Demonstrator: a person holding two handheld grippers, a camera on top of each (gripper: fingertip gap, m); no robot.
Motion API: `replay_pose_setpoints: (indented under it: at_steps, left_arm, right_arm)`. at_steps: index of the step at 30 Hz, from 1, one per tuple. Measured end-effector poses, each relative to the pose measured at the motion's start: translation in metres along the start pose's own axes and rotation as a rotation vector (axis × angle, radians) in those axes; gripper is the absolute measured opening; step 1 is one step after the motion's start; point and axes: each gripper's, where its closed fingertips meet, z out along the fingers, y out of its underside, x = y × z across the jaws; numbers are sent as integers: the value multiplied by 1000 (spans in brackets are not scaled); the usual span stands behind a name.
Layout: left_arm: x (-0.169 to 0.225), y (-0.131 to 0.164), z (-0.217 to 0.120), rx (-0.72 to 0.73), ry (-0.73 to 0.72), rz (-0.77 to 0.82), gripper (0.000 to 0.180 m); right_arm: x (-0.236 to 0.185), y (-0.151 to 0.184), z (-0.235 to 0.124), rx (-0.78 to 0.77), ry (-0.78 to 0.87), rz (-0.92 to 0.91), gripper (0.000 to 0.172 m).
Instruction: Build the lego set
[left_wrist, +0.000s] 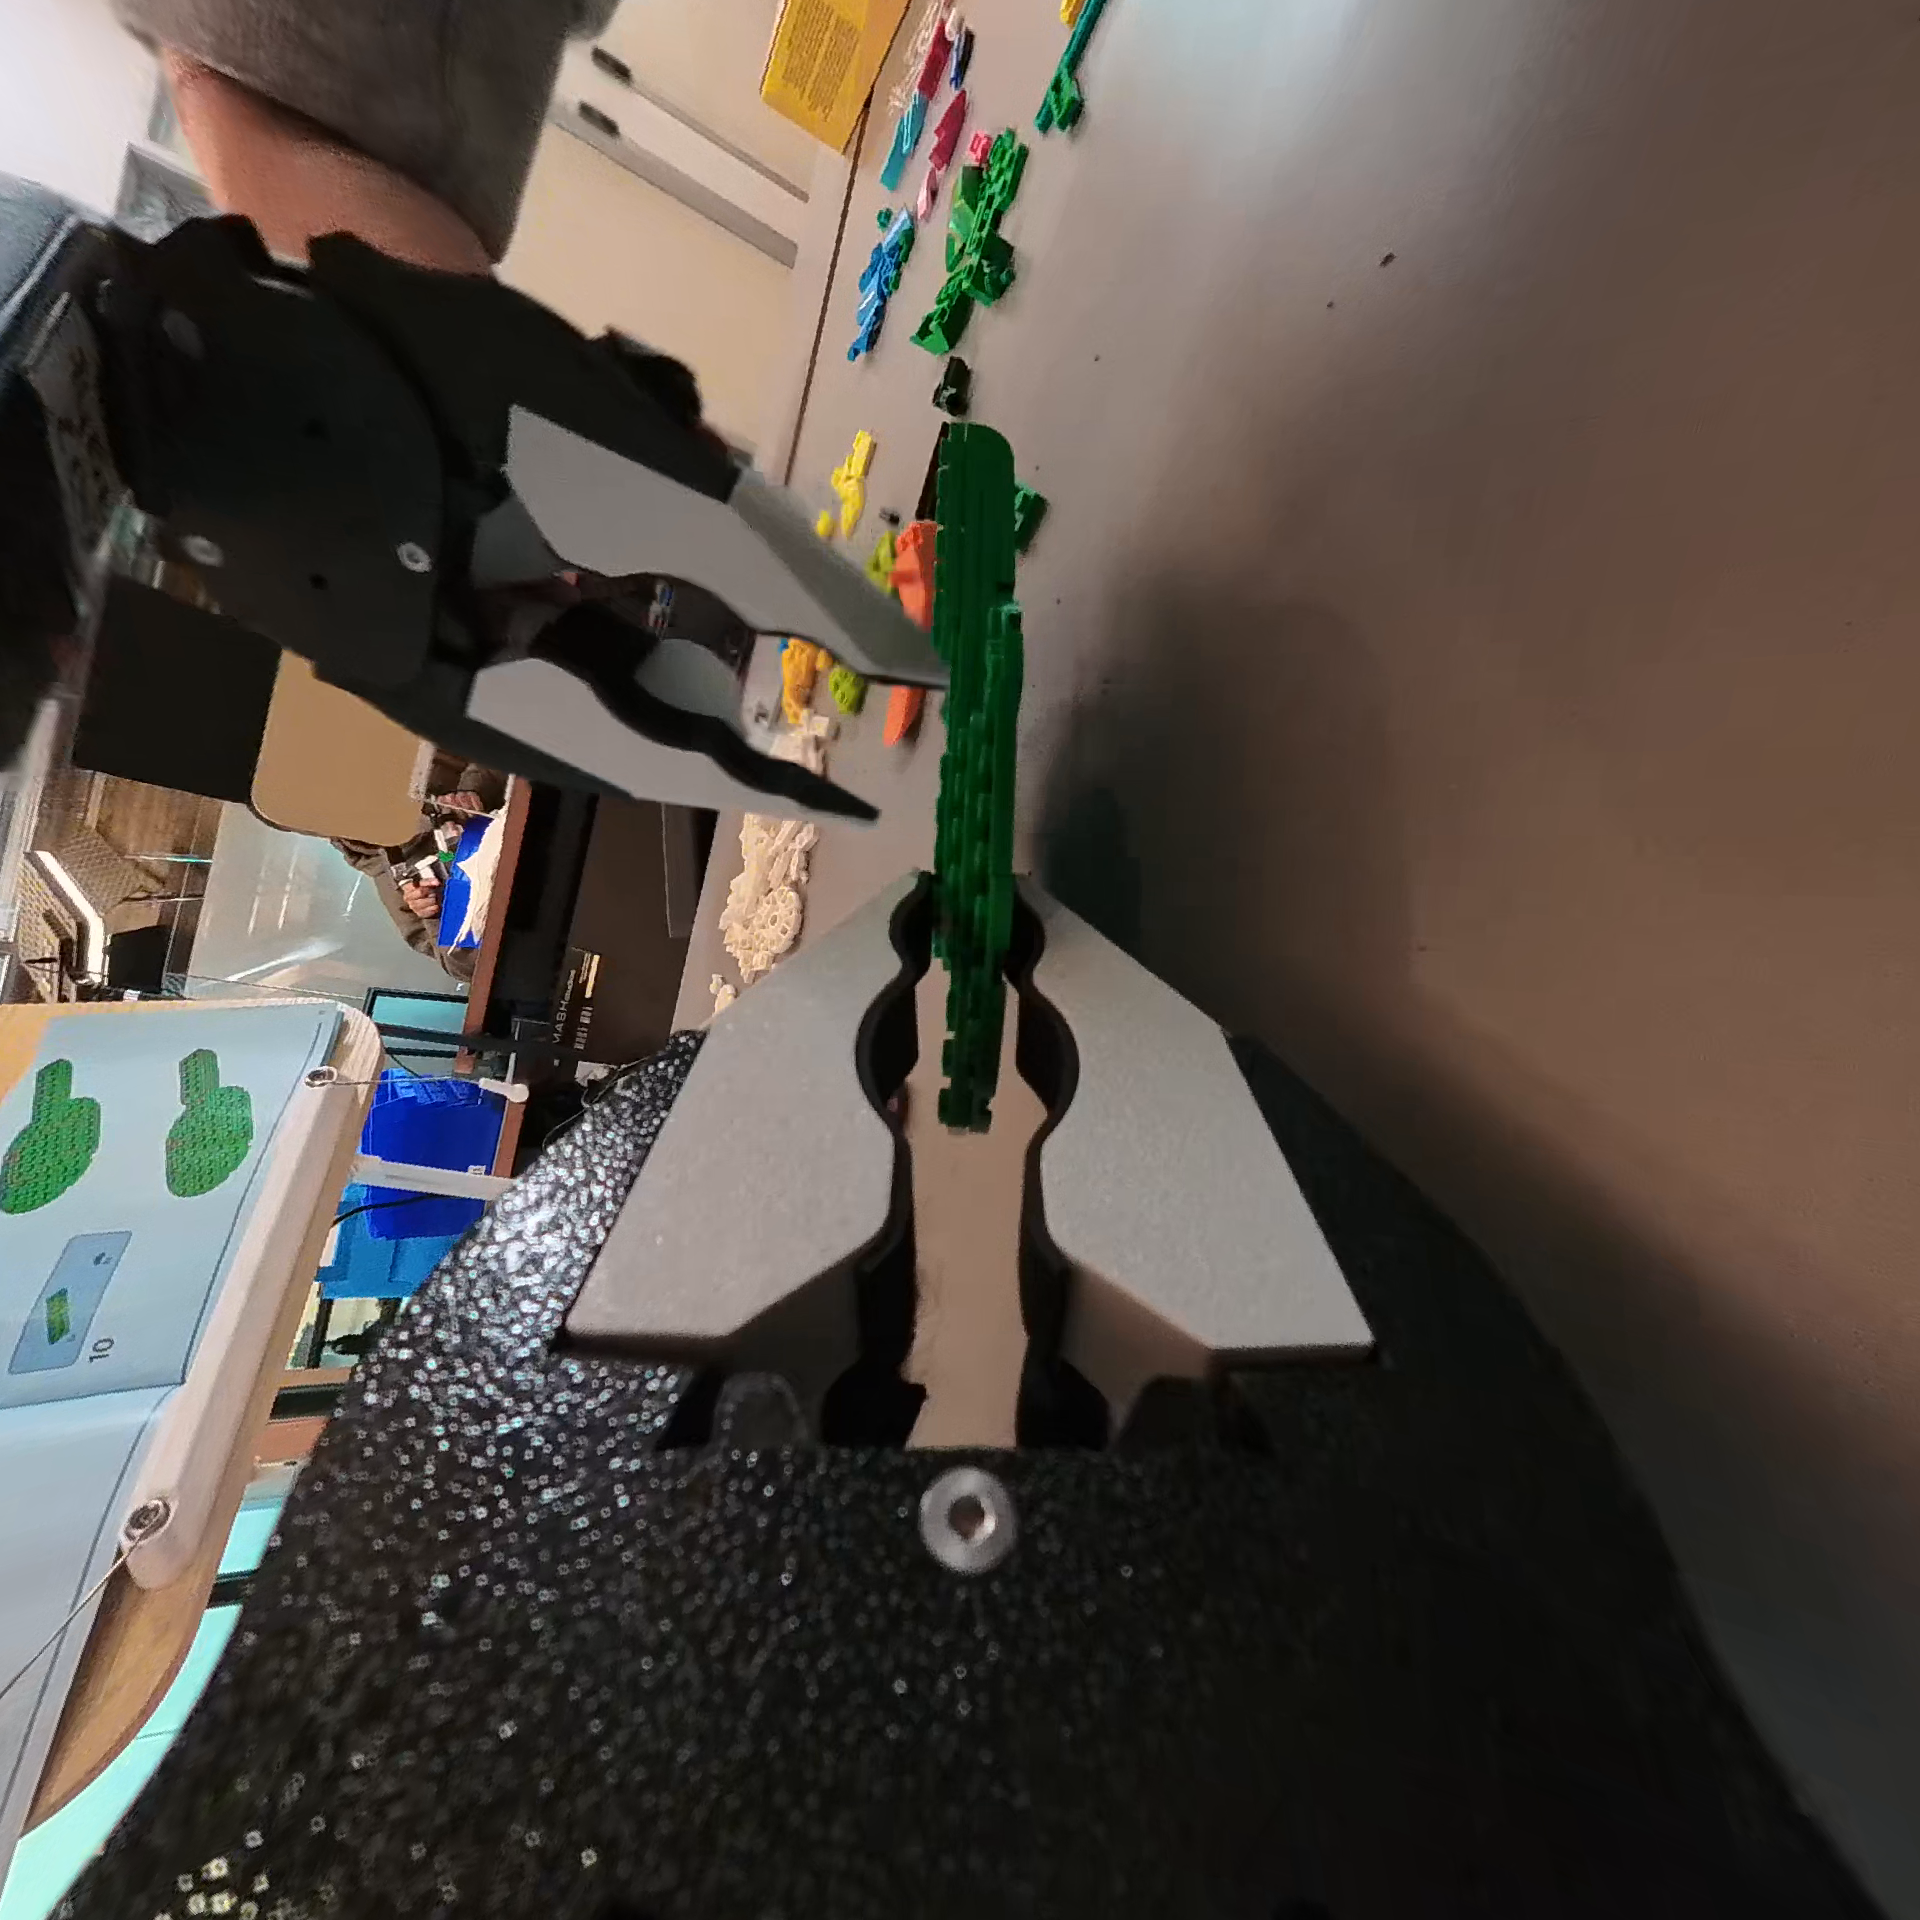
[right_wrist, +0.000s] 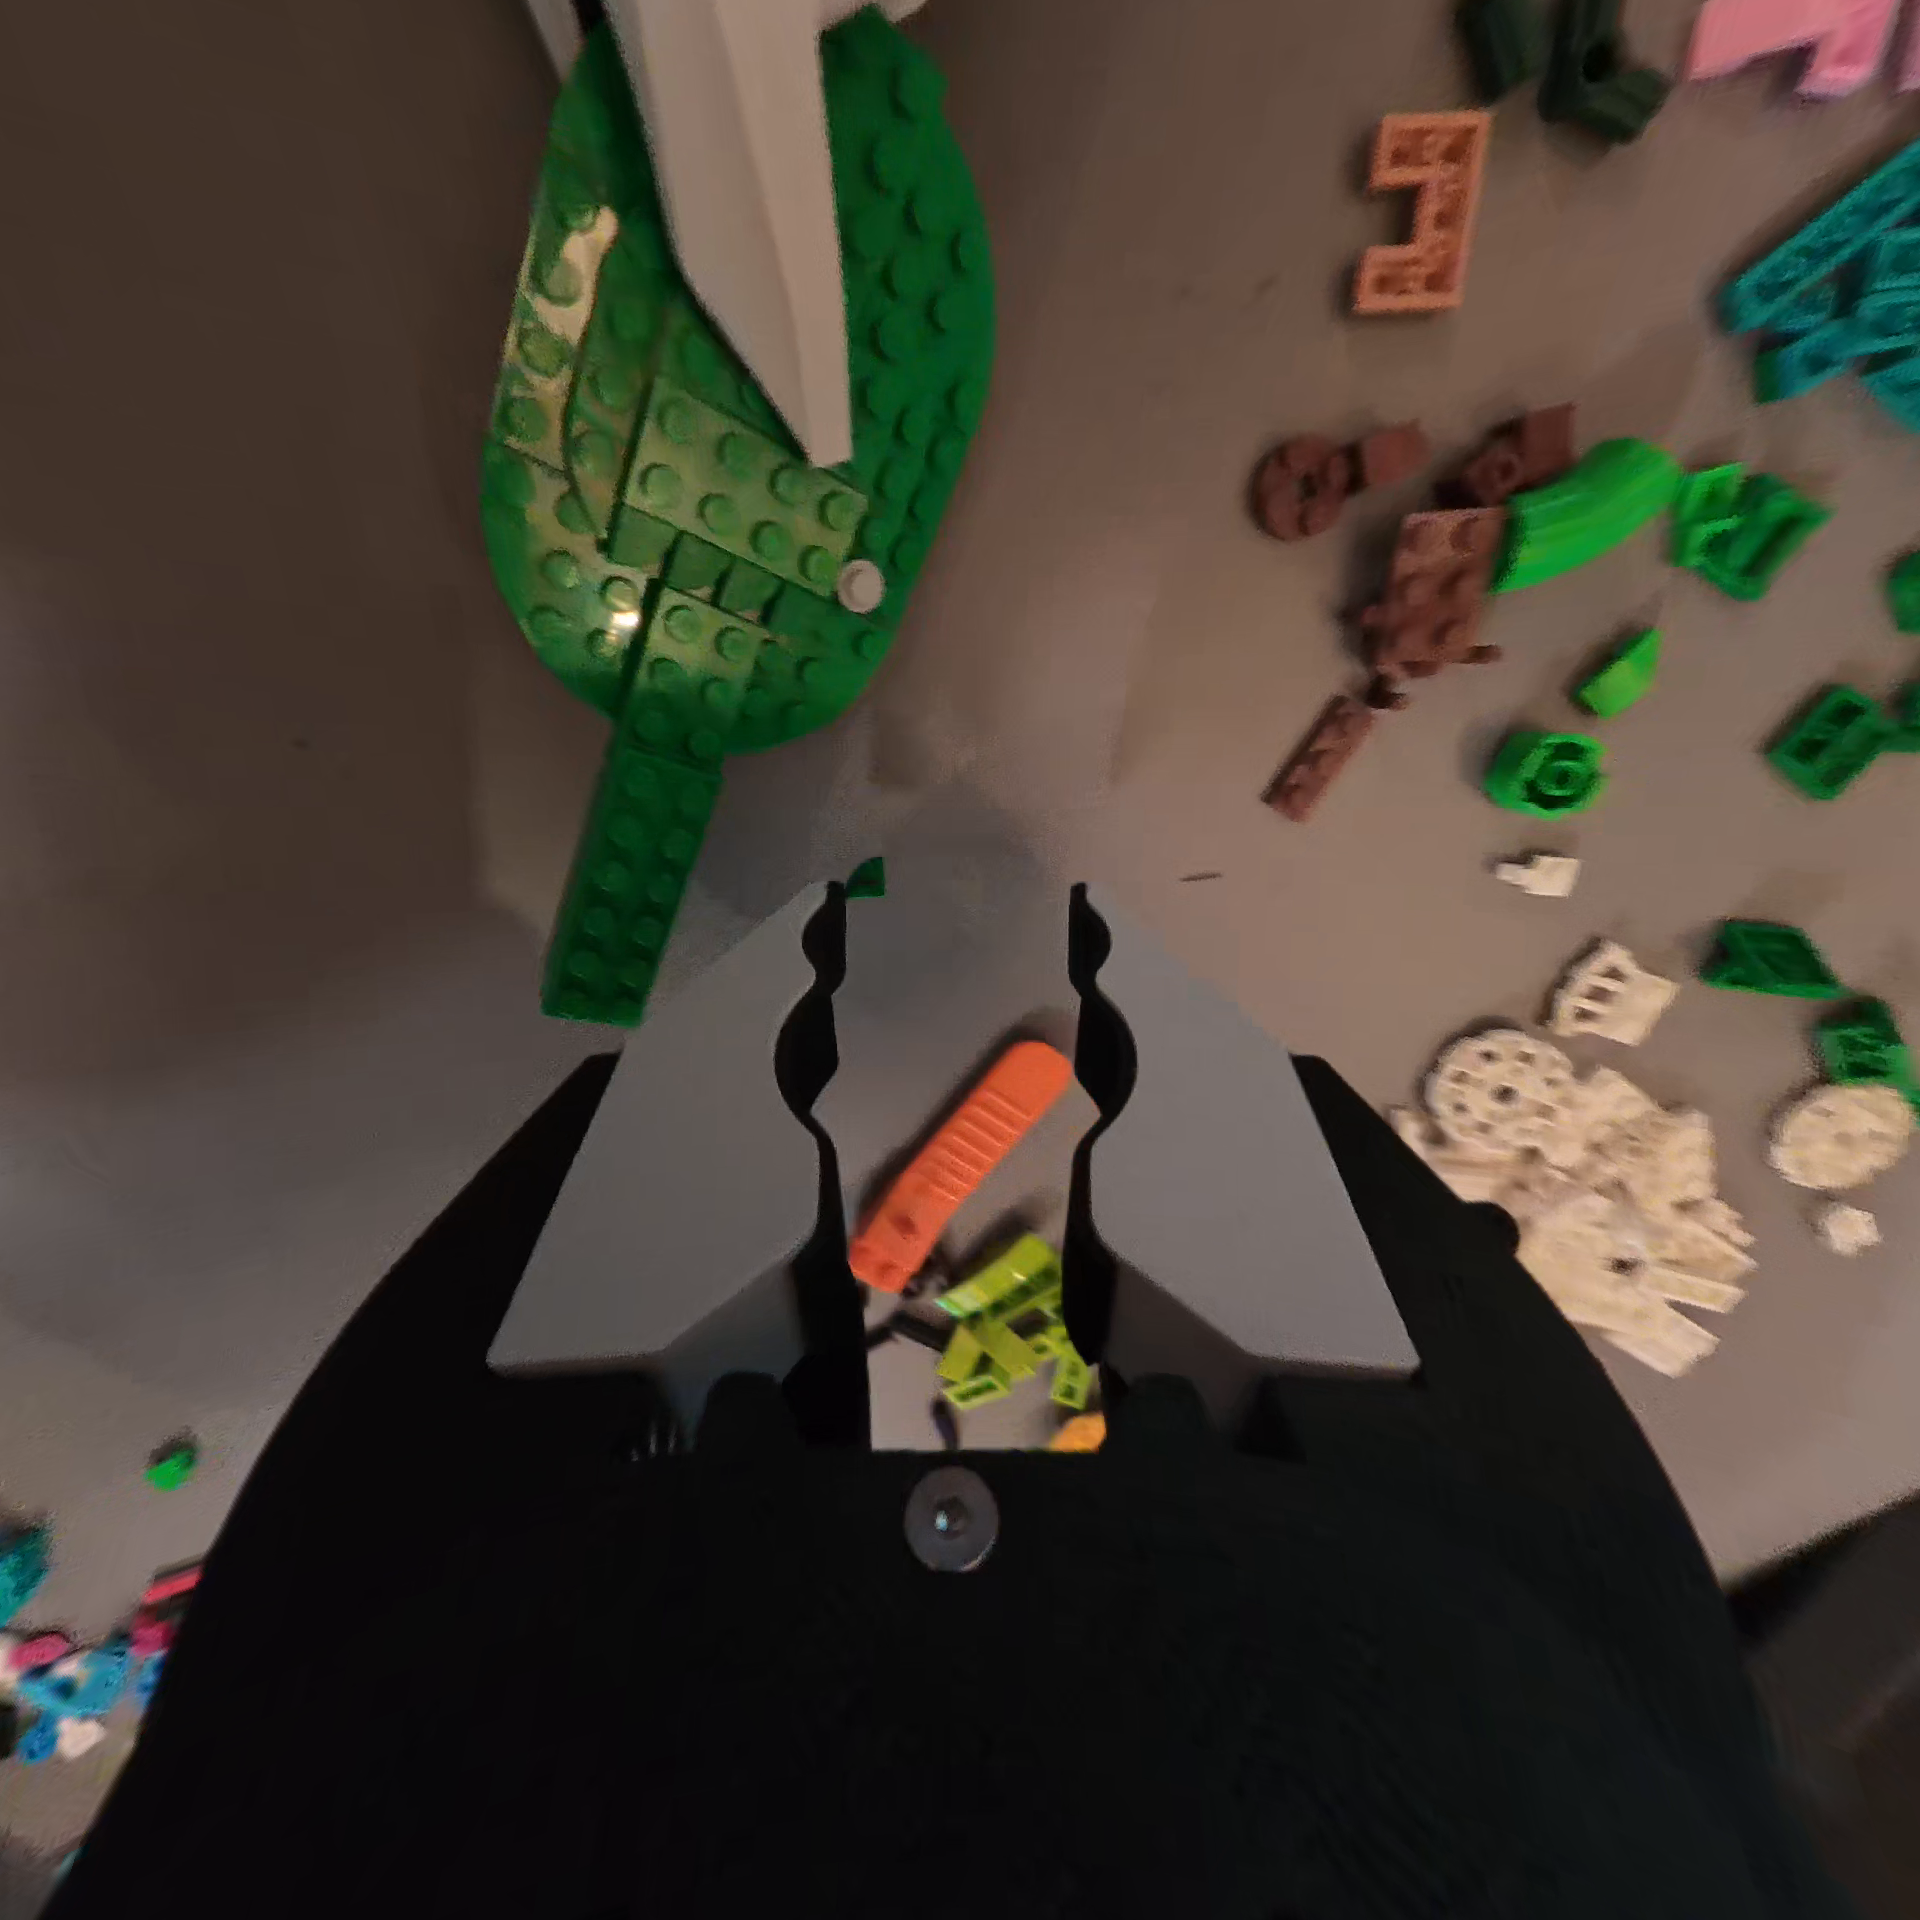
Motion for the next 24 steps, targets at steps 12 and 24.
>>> replay_pose_setpoints:
  at_steps: [12,24]
  left_arm:
    - [-2,3,-1,8,7,-44,10]
    - [6,-7,-3,50,32,20,10]
  right_arm:
    - [82,-32,-21,187,73,1,29]
    - [27,-11,17,4,9,-96,45]
